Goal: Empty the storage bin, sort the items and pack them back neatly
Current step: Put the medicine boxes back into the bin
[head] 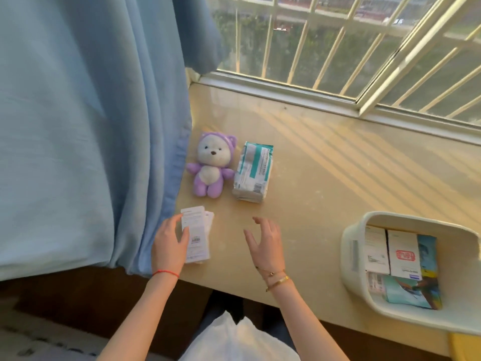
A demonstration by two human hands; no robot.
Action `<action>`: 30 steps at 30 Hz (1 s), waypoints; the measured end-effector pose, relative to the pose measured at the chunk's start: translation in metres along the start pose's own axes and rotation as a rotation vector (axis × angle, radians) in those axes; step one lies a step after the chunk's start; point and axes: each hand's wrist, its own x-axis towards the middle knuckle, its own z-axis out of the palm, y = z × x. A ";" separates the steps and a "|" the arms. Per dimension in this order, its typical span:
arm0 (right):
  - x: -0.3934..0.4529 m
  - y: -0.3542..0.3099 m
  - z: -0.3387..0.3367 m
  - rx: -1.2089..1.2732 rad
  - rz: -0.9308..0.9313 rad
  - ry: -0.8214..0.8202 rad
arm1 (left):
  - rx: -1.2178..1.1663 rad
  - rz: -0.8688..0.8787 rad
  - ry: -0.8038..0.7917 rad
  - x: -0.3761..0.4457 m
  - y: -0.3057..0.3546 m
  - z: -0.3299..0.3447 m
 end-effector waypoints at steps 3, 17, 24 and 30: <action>0.001 -0.015 0.044 -0.010 0.022 -0.115 | -0.004 -0.048 -0.045 0.011 -0.030 -0.001; 0.021 -0.024 0.155 0.108 0.256 -0.379 | 0.027 -0.223 -0.326 0.035 -0.107 0.044; 0.008 -0.004 0.140 0.109 0.276 -0.276 | 0.047 -0.226 -0.425 0.021 -0.109 0.064; -0.012 0.030 0.103 0.121 0.377 -0.148 | 0.029 -0.196 -0.368 0.011 -0.094 0.076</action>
